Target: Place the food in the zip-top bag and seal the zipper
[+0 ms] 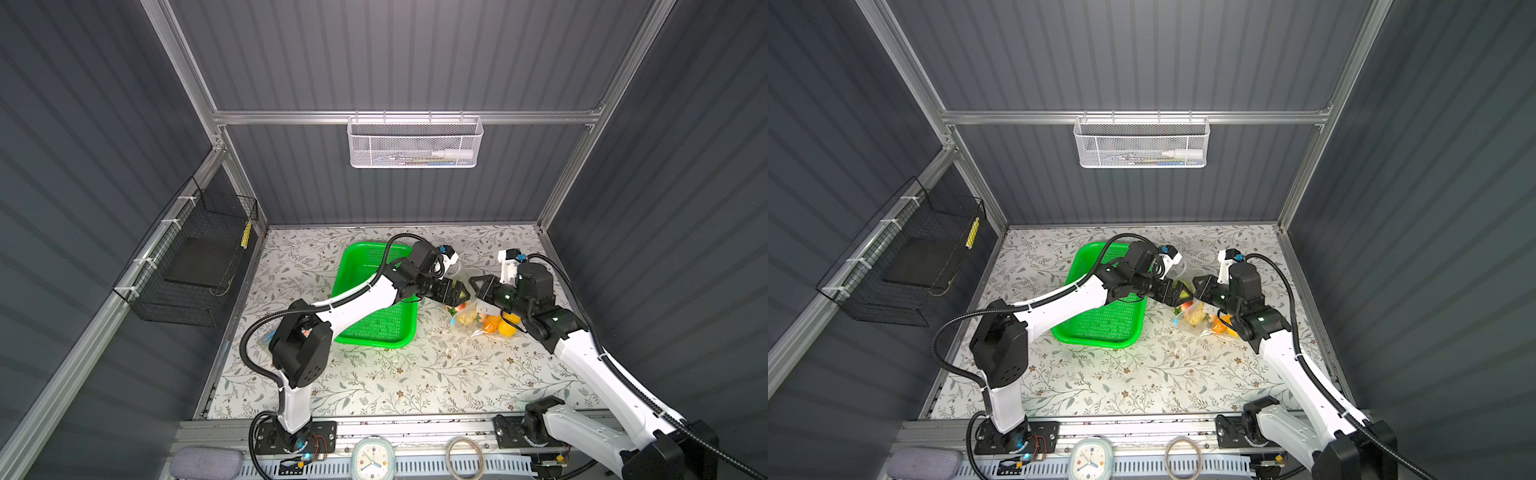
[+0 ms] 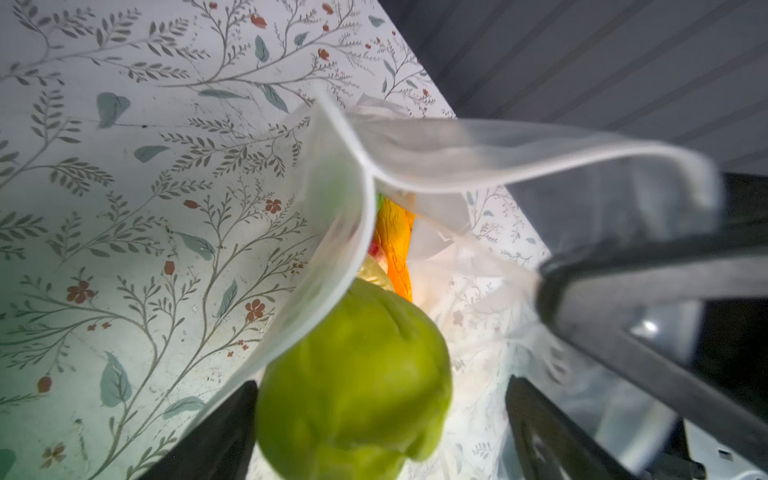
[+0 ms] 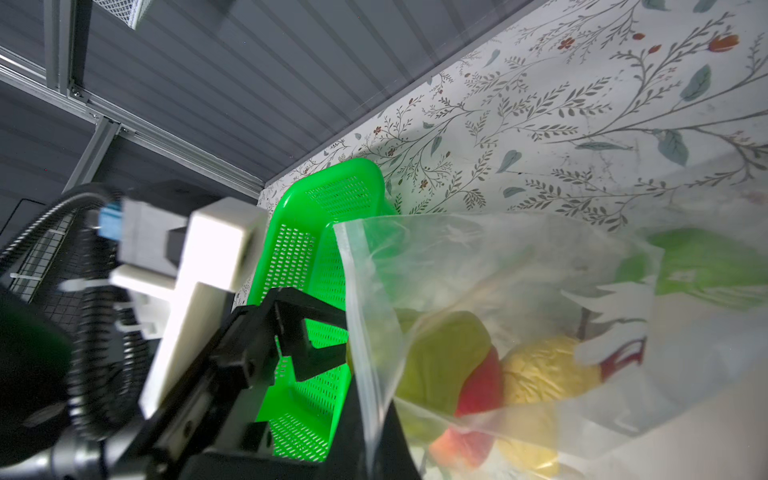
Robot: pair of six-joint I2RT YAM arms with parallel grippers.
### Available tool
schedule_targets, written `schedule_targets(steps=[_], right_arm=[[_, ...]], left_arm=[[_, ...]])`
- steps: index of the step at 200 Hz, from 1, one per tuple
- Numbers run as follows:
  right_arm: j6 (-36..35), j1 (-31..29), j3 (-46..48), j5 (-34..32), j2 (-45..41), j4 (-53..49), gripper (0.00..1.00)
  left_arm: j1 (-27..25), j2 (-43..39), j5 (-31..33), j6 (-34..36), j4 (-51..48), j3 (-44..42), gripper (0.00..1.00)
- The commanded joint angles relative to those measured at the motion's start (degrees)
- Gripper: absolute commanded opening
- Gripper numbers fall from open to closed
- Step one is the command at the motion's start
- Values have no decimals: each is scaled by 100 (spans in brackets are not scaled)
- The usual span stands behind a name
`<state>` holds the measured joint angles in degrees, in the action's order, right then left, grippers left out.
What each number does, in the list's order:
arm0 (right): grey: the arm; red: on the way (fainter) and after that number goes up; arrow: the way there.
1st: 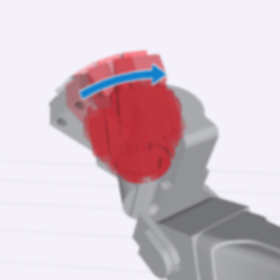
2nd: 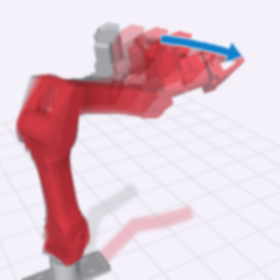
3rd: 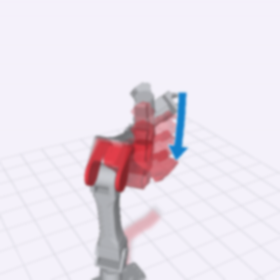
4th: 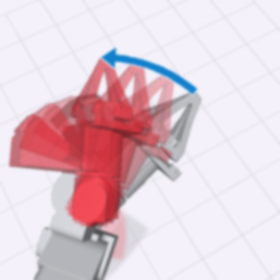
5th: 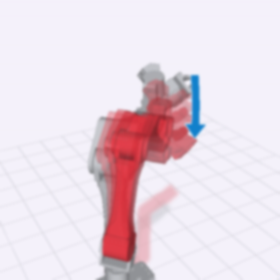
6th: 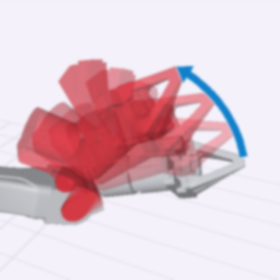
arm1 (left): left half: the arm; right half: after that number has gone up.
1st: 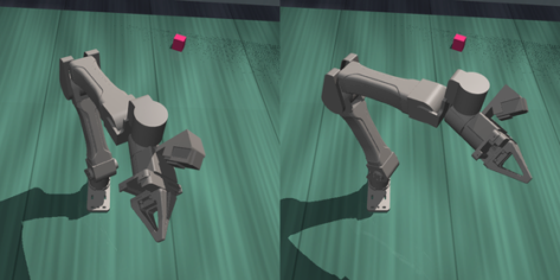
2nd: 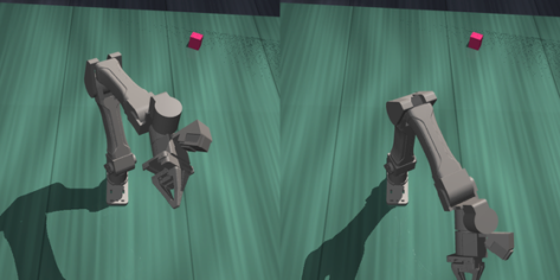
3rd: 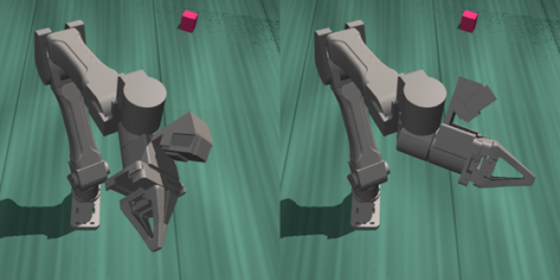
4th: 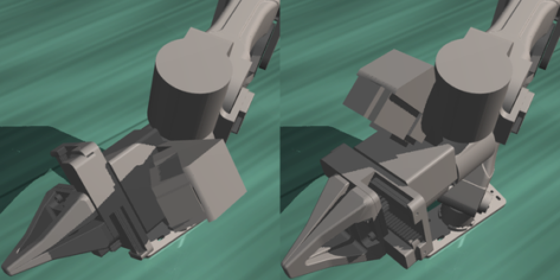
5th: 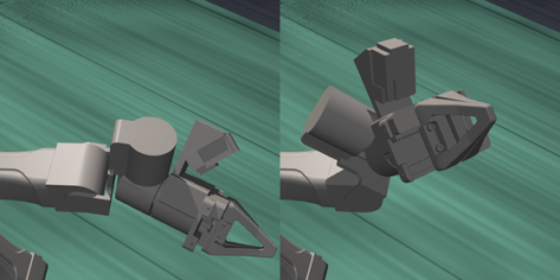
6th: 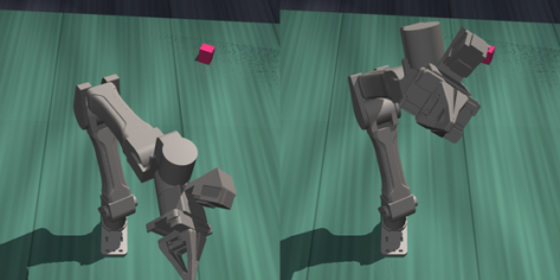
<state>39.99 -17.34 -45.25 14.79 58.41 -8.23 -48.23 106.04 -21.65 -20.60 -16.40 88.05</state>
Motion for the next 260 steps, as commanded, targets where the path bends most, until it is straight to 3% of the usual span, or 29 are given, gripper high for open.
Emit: schedule_targets(steps=[1,53,127,166,208,260], right_arm=[[-70,-6,8,-55,-102,15,0],[-70,-6,-23,-99,-137,-38,0],[-43,-6,-71,-56,-67,-11,0],[-44,-6,-66,-50,-67,-12,0],[-43,-6,-54,-64,-84,5,0],[-35,-6,-60,-14,-40,68,0]], left_arm=[[89,-620,232,-93,371,-257,96],[408,-1089,711,-155,322,-956,92],[411,-789,420,-384,57,-1315,64],[402,-528,400,-412,55,-1175,54],[402,-151,475,-387,-216,-896,35],[404,-7,391,-524,-49,-789,31]])
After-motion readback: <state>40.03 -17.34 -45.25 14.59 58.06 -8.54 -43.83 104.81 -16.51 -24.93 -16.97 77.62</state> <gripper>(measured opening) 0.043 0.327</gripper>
